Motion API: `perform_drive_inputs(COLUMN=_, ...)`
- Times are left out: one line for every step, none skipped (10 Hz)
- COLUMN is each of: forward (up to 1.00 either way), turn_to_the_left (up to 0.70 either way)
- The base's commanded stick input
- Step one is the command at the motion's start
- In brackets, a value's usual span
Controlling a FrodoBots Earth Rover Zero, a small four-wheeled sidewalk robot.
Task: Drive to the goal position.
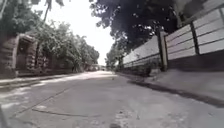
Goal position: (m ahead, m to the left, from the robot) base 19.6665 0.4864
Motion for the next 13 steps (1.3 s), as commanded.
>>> perform_drive_inputs(forward=0.50, turn_to_the_left=0.00)
perform_drive_inputs(forward=0.50, turn_to_the_left=0.00)
perform_drive_inputs(forward=0.50, turn_to_the_left=0.00)
perform_drive_inputs(forward=0.50, turn_to_the_left=0.00)
perform_drive_inputs(forward=0.50, turn_to_the_left=0.00)
perform_drive_inputs(forward=0.50, turn_to_the_left=0.00)
perform_drive_inputs(forward=0.50, turn_to_the_left=0.00)
perform_drive_inputs(forward=0.50, turn_to_the_left=0.00)
perform_drive_inputs(forward=0.50, turn_to_the_left=0.00)
perform_drive_inputs(forward=0.50, turn_to_the_left=0.00)
perform_drive_inputs(forward=0.50, turn_to_the_left=0.00)
perform_drive_inputs(forward=0.50, turn_to_the_left=0.00)
perform_drive_inputs(forward=0.50, turn_to_the_left=0.00)
